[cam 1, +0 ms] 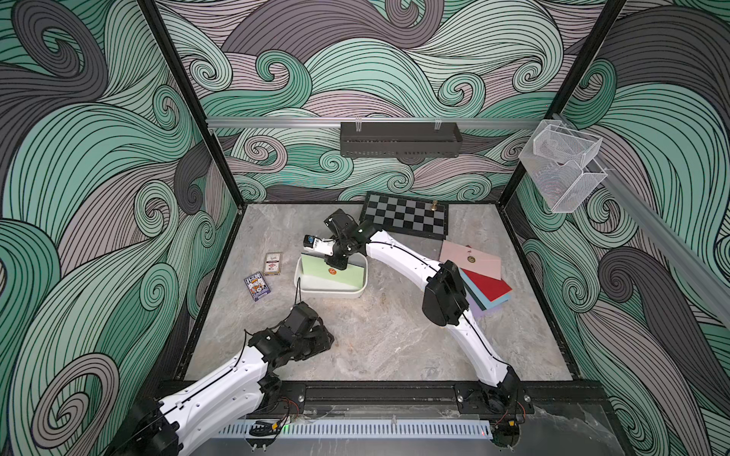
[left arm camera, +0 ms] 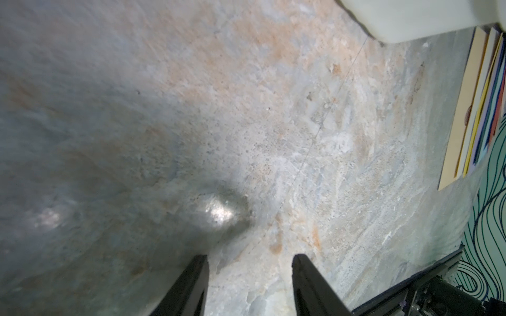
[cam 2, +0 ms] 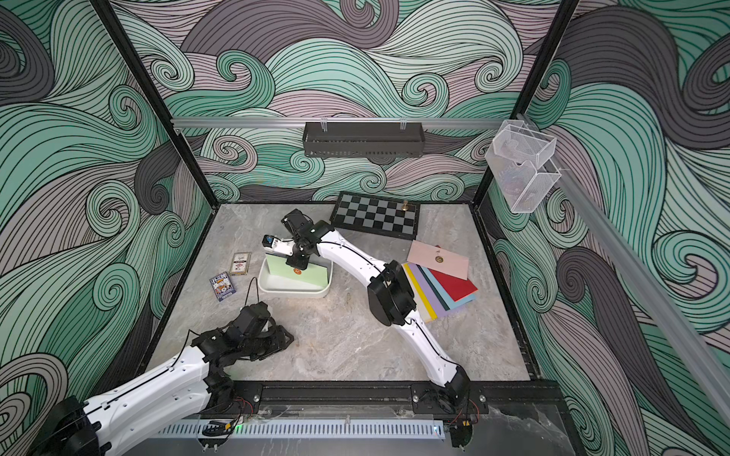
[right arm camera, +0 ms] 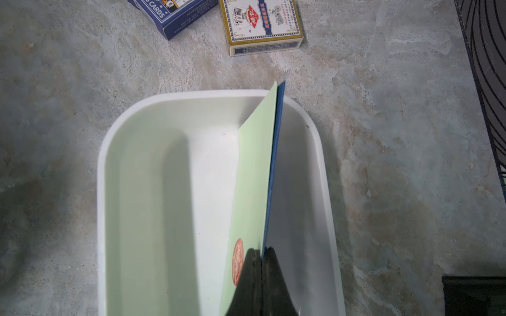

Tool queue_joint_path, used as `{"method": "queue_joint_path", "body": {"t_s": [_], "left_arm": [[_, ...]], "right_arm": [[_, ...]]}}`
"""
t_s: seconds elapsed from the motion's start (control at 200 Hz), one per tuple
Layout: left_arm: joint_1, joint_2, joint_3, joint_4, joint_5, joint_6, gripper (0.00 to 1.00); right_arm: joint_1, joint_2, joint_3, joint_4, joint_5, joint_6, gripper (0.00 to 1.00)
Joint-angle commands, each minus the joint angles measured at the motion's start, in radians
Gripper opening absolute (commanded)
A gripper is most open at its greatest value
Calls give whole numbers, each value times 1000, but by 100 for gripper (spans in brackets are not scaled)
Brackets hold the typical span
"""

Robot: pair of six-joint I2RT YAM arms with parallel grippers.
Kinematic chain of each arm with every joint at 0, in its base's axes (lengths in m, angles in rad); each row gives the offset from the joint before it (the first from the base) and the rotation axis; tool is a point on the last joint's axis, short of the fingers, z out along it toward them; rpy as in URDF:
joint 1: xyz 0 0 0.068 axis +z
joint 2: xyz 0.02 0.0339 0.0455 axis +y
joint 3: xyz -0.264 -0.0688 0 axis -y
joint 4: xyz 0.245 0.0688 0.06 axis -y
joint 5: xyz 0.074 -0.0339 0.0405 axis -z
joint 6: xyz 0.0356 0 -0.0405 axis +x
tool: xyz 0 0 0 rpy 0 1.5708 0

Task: Put the sealed envelopes into the storage box
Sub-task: Place the envelope in the storage box.

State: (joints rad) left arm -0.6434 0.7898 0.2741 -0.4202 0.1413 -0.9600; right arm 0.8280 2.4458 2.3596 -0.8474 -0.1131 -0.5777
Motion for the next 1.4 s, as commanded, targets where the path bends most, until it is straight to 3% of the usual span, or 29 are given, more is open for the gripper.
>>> {"method": "queue_joint_path", "body": {"t_s": [0.0, 0.115, 0.225, 0.545, 0.765, 0.921, 1.031, 1.081, 1.396], "left_arm": [[11, 8, 6, 0, 4, 13, 54], [11, 8, 4, 0, 4, 14, 54], [11, 10, 5, 1, 5, 14, 54], [12, 13, 4, 4, 6, 13, 54], [12, 28, 8, 6, 9, 17, 54], [11, 38, 10, 13, 12, 18, 54], [13, 43, 10, 17, 14, 19, 54], [13, 49, 11, 20, 14, 20, 54], [12, 81, 22, 23, 21, 23, 54]], "right_arm": [[10, -31, 7, -48, 7, -20, 8], [20, -34, -10, -49, 9, -24, 21], [23, -30, -30, -56, 0, -28, 25], [19, -33, -25, -57, -2, -88, 0], [2, -5, 20, -66, -82, -108, 0], [-3, 28, 60, -65, -56, -98, 0], [-9, 40, 66, -65, -60, -99, 32], [-12, 43, 66, -64, -71, -105, 41], [-33, 86, 122, -22, -33, -67, 46]]}}
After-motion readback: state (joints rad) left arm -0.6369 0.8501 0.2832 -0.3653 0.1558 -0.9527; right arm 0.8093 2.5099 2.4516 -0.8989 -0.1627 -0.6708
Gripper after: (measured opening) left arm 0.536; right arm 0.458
